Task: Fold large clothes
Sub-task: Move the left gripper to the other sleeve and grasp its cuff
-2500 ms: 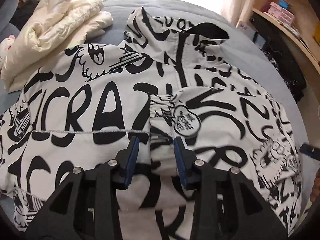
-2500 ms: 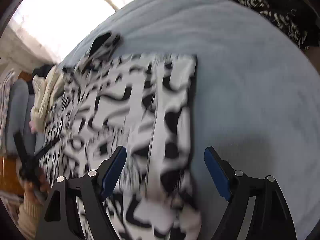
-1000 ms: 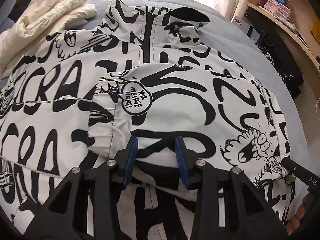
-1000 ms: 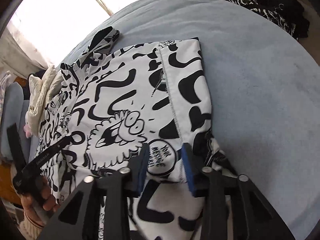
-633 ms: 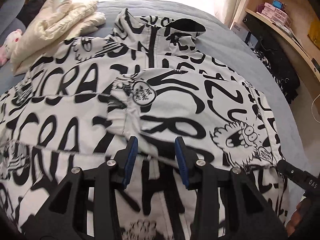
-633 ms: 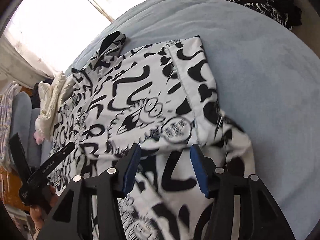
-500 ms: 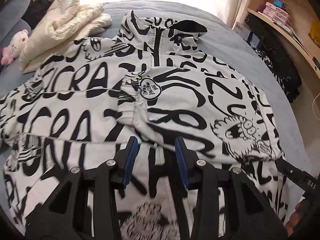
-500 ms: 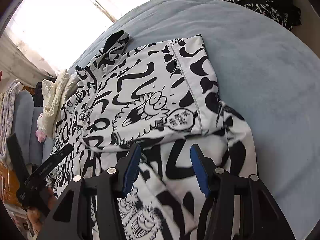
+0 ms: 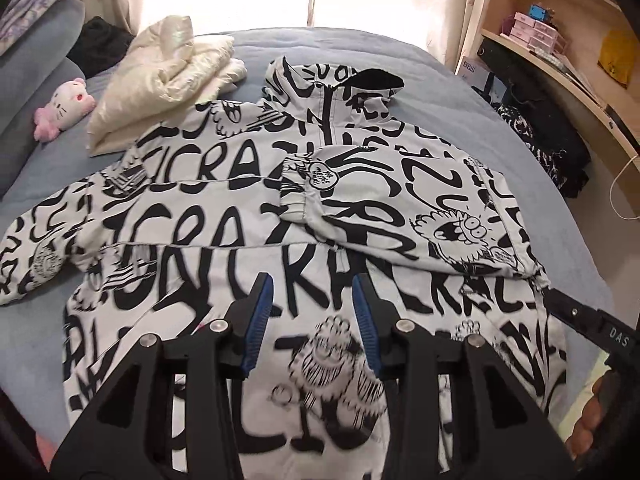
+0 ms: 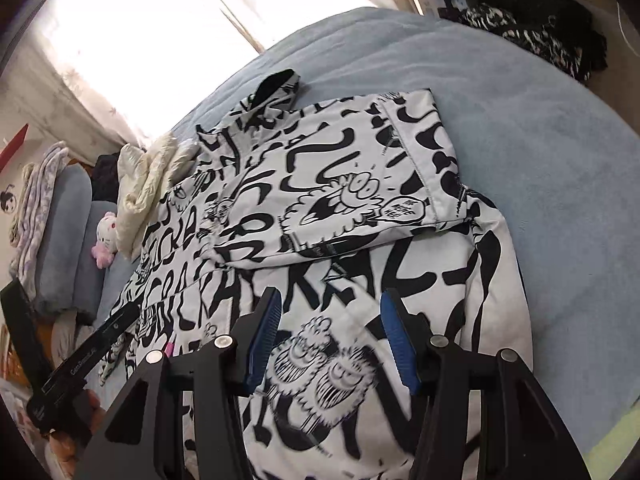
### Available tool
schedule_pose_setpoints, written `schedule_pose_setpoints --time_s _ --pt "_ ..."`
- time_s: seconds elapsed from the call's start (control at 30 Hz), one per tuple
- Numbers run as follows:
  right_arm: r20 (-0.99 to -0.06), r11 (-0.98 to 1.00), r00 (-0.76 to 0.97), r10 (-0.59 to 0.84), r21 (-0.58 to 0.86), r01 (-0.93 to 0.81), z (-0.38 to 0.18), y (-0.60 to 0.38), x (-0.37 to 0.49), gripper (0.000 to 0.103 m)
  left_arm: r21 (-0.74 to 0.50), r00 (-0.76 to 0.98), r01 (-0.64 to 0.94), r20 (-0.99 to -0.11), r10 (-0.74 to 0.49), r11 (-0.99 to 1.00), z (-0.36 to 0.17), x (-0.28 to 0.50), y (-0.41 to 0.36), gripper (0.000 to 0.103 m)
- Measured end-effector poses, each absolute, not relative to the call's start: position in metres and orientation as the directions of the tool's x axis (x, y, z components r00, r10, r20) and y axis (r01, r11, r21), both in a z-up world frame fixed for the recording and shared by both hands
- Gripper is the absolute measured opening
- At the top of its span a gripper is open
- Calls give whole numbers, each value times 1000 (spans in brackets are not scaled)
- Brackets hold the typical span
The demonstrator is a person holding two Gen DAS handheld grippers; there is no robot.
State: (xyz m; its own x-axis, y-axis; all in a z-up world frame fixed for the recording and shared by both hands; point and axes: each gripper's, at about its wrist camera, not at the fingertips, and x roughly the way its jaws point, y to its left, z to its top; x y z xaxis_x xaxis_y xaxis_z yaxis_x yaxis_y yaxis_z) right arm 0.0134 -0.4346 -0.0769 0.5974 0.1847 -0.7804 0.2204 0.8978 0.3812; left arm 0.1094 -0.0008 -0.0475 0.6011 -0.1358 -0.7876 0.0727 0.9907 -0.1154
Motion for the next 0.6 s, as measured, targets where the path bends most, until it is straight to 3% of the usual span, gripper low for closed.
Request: schedule_pose_setpoints --time_s 0.6 --pt "-715 971 670 199 239 -33 8 -283 -34 53 -179 687 -21 -717 -116 984 3 24 124 45"
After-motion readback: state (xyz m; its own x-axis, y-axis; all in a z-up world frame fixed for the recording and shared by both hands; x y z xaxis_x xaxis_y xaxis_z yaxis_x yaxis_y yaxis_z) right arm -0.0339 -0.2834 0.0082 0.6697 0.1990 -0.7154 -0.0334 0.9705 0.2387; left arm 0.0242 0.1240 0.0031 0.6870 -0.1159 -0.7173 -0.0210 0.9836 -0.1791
